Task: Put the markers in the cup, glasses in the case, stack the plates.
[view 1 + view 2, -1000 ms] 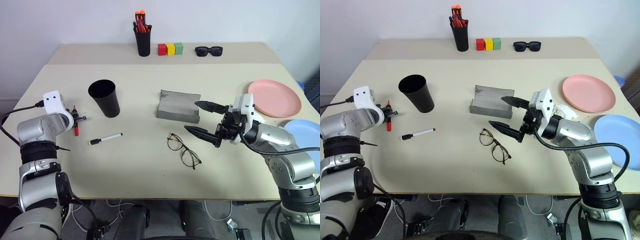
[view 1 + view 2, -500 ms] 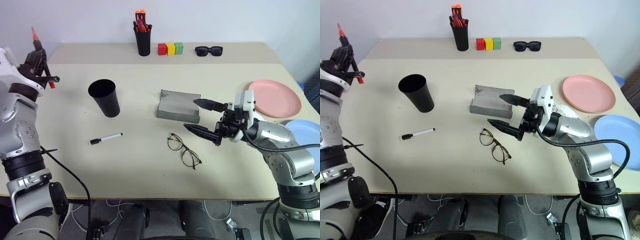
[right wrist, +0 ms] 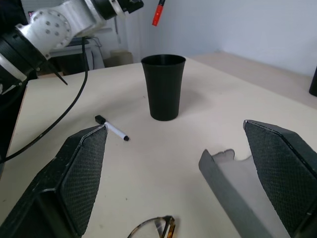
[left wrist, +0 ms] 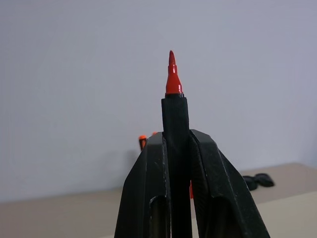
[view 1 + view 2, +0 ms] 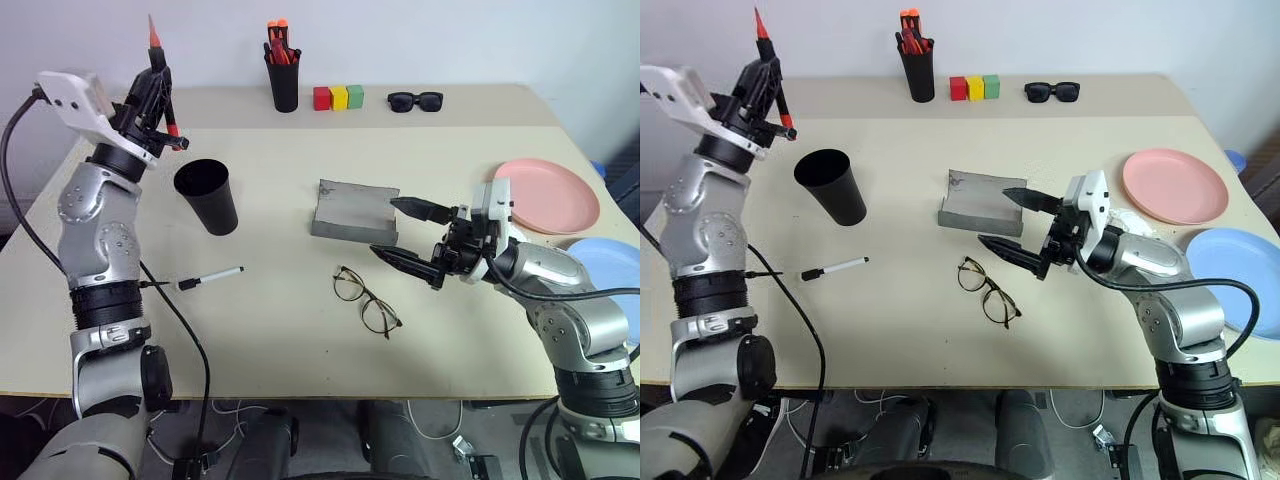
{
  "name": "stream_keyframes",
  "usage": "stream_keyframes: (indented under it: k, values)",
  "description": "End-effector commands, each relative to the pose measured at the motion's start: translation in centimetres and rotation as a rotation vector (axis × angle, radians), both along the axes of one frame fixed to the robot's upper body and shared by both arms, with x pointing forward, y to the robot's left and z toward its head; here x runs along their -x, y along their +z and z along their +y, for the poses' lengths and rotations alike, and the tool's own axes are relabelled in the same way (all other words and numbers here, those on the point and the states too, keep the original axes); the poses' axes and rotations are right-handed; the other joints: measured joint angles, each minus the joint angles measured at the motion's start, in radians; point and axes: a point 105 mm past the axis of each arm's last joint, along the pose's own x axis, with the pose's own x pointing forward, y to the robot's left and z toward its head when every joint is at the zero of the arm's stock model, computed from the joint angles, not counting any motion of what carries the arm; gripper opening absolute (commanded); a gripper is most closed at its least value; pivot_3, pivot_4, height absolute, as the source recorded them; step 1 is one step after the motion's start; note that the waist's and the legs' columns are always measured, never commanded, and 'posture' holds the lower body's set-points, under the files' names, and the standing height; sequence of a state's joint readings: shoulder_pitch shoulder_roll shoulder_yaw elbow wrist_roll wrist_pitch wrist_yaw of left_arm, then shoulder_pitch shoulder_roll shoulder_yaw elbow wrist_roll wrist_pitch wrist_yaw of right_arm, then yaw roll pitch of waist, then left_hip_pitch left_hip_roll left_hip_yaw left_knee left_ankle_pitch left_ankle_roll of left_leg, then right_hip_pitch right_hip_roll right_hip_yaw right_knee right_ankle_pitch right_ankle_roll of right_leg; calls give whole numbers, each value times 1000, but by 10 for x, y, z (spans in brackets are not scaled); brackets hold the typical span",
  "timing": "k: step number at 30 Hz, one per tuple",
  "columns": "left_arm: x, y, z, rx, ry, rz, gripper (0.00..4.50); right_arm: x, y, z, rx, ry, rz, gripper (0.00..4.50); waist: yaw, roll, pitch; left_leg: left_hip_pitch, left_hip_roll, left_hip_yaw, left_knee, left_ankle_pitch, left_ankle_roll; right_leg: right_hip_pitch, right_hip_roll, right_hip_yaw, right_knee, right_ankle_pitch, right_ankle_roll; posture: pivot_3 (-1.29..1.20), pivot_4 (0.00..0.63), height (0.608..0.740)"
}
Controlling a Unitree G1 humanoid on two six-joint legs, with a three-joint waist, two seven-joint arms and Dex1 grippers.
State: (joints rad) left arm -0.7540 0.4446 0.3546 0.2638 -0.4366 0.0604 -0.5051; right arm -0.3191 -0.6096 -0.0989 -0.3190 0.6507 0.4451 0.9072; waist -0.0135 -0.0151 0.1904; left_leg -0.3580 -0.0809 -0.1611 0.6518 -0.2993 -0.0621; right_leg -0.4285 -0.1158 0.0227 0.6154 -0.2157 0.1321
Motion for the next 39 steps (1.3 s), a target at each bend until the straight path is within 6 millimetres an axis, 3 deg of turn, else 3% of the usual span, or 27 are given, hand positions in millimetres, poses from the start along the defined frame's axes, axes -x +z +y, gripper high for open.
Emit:
stream_keyframes:
  k: [1,11,16,25,29,32,36,39]
  values:
    - [1,2,-12,-69,-20,-64,60,4,11,-4,-11,-13,-59,4500,2,0,0,0,0,0,0,0,0,0,0,0,0,0,0,0,150,740]
    - [2,-41,-4,-75,13,-48,60,5,8,-8,-6,-28,-59,4500,1,0,0,0,0,0,0,0,0,0,0,0,0,0,0,0,150,740]
    - [3,-47,-1,-75,19,-42,60,4,7,-9,3,-27,-61,4500,3,0,0,-1,0,0,1,0,1,0,0,0,0,0,0,0,150,740]
    - [4,-43,-1,-65,2,-50,4314,3,10,-5,10,-20,-71,4500,2,0,0,0,0,0,1,-1,2,0,0,0,0,0,0,0,150,740]
    - [4,-38,-6,-56,-38,-20,4422,3,10,-4,10,-18,-70,4500,2,0,0,0,0,0,1,-1,2,0,0,0,0,0,0,0,150,740]
    - [14,-35,-17,-62,-165,44,4422,2,9,-6,10,-21,-68,4500,-1,0,0,0,0,0,1,-1,2,0,0,0,0,0,0,0,150,740]
    - [40,-27,-29,-62,-372,143,4422,-1,6,-12,10,-27,-63,4500,-4,0,0,0,1,0,1,-2,4,0,0,0,0,0,0,0,150,740]
    - [69,-35,-42,-148,-564,290,4422,1,4,-17,-2,-17,-49,4500,-6,0,0,0,1,0,1,-2,4,0,1,0,1,0,0,0,150,740]
